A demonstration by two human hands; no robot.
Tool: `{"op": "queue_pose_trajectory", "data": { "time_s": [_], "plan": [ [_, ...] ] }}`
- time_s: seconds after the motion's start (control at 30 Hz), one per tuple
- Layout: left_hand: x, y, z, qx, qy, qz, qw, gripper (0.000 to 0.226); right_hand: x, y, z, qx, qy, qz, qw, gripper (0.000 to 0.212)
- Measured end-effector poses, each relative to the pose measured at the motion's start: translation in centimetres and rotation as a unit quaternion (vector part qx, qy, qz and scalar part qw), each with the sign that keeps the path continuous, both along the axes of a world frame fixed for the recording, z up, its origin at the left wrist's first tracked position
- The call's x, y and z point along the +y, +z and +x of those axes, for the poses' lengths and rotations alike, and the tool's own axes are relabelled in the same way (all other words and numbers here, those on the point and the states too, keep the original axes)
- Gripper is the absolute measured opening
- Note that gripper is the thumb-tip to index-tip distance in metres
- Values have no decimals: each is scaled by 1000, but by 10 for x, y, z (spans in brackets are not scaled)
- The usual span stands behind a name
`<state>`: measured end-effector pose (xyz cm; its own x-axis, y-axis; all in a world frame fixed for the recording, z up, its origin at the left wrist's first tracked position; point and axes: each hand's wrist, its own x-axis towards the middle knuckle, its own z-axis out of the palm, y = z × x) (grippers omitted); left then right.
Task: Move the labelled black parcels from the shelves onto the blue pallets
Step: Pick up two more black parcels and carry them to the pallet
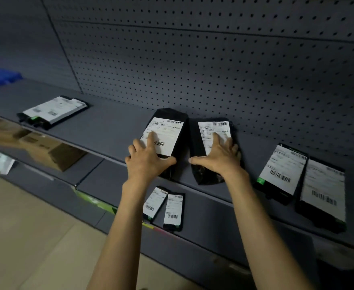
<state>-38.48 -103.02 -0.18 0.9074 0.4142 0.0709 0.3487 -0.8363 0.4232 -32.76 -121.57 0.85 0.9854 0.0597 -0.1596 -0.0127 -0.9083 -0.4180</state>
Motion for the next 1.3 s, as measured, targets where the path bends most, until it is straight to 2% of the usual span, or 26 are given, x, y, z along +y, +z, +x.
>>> {"op": "queue_pose_trajectory", "data": {
  "time_s": [0.1,0.3,0.43,0.57,0.97,1.3],
  "plan": [
    [-12,-4,-9,-64,35,-10,997,87,-3,4,-3,8,9,18,1000,112],
    [-22,-2,-26,-140,91,-85,982,90,-2,7,-22,-80,-10,85,993,106],
    [-4,4,-51,-212,127,-94,964,92,21,24,-33,-153,46,136,978,103],
    [30,18,-74,-257,180,-67,947,93,64,35,-44,-178,100,163,965,105],
    [196,39,-182,-284,330,14,900,98,275,42,-102,-174,261,252,916,104],
    [365,44,-278,-279,418,42,863,103,484,33,-184,-105,336,351,868,101]
  ]
}}
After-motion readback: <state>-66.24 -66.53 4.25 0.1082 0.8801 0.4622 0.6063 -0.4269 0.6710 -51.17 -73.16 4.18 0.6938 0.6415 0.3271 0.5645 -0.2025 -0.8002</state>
